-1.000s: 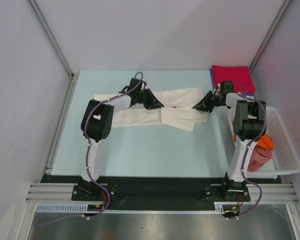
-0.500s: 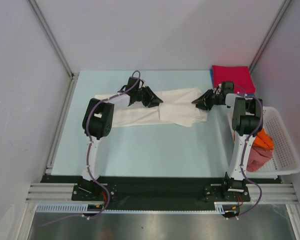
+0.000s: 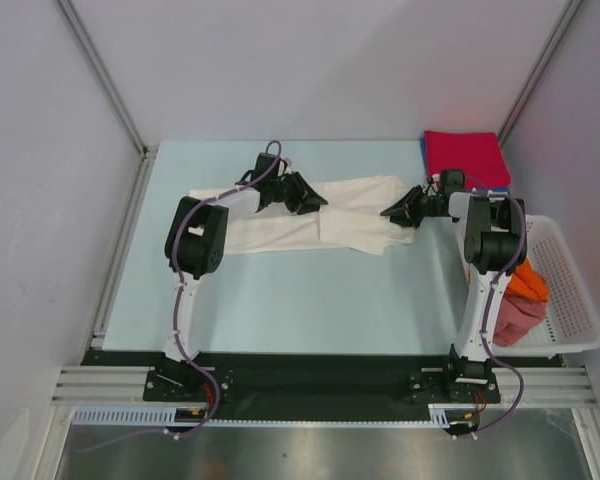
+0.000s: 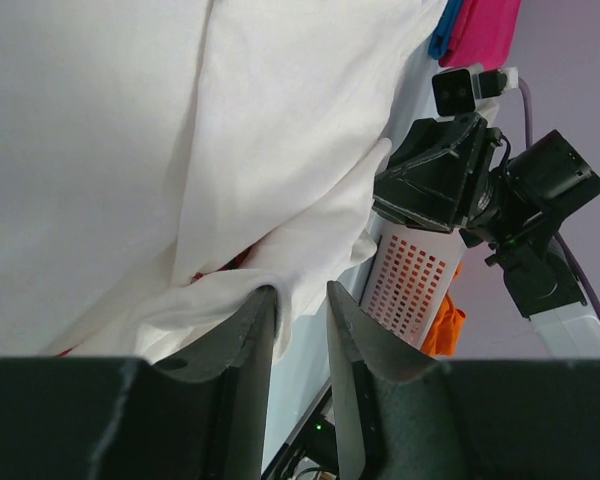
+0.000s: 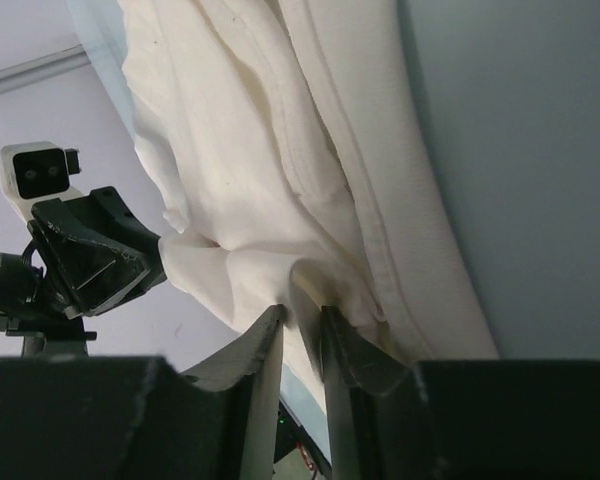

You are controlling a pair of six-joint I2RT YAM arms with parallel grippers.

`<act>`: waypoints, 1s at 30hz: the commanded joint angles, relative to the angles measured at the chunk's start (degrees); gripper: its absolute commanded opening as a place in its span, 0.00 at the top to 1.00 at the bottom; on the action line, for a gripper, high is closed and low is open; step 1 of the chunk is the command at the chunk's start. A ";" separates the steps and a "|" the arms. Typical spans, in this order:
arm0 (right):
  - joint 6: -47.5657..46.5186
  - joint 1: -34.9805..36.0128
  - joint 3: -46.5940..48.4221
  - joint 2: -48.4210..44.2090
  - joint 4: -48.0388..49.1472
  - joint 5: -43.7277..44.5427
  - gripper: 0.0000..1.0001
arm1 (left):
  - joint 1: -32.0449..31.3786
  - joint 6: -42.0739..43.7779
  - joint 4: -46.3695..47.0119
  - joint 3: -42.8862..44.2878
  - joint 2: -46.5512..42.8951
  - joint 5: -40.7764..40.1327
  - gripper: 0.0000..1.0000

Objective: Fold and stack the t-shirts
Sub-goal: Fold the tshirt

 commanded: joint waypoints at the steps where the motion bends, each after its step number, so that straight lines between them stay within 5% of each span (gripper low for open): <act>1: 0.47 0.16 0.31 -2.94 1.82 -0.91 0.74 | 0.26 -0.40 1.91 -0.20 -2.05 1.88 0.68; 10: 0.65 0.25 3.92 -2.23 0.51 -0.91 0.75 | -0.45 0.22 1.64 -1.09 -2.49 2.41 0.57; 14: 0.13 0.34 4.01 -3.02 0.15 0.23 0.77 | -0.62 0.04 1.64 -1.09 -1.71 2.06 0.68; 21: -0.83 0.42 8.22 -0.48 -1.33 2.07 0.94 | -0.62 -0.84 1.73 1.99 0.14 0.57 0.79; 27: -4.79 0.69 15.33 2.25 -6.52 4.27 0.95 | -0.54 -1.36 1.82 1.99 0.14 -2.42 0.83; 30: -5.58 0.60 18.41 4.53 -8.46 4.45 0.88 | -0.53 -1.89 1.73 1.99 0.93 -2.68 0.80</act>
